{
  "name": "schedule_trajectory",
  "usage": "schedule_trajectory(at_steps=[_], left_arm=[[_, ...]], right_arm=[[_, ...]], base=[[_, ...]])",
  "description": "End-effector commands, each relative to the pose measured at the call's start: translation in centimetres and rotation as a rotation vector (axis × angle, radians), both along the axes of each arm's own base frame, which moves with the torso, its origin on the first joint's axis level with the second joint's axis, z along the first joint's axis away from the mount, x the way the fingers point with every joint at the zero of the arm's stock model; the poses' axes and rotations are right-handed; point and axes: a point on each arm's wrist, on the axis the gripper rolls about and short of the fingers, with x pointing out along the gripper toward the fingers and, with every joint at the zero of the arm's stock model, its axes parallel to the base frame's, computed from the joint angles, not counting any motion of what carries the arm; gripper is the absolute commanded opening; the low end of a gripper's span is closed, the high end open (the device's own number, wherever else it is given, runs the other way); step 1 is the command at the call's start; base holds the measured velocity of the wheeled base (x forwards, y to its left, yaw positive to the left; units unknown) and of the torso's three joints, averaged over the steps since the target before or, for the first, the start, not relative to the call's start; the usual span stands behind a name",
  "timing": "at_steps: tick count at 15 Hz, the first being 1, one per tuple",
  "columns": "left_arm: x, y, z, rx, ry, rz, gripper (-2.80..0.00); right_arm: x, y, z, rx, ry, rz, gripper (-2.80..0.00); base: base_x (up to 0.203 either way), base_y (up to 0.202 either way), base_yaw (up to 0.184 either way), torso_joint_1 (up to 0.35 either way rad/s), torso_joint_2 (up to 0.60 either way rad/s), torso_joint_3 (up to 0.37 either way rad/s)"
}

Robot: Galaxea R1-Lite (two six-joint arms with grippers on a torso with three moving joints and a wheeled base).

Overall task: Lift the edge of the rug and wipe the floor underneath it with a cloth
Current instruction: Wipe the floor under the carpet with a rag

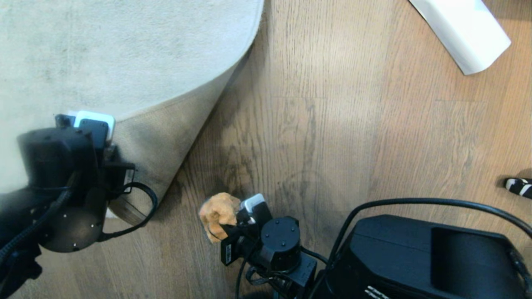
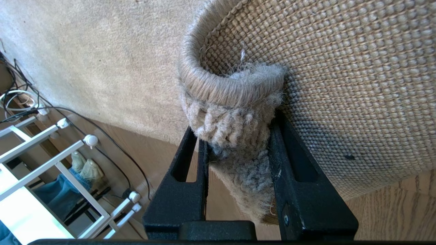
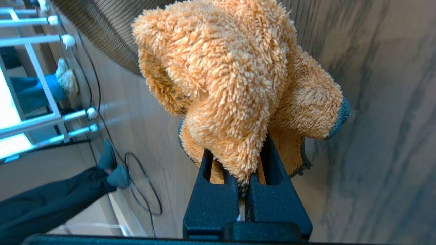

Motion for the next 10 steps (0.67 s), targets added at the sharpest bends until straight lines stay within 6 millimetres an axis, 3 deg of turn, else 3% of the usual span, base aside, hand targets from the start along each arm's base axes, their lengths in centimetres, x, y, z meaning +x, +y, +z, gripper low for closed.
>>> schedule_trajectory(at_steps=[1, 10], left_arm=[[-0.4, 0.2, 0.7, -0.009, -0.031, 0.009, -2.8], [-1.7, 2.7, 3.0, -0.037, -0.131, 0.111, -2.8]], right_arm=[[0.6, 0.9, -0.7, 0.019, -0.011, -0.003, -2.8], [3.0, 4.8, 0.0, 0.151, -0.096, -0.002, -2.8]], base=[[0.0, 0.0, 0.0, 0.0, 0.0, 0.0], [0.0, 0.0, 0.0, 0.0, 0.0, 0.0]])
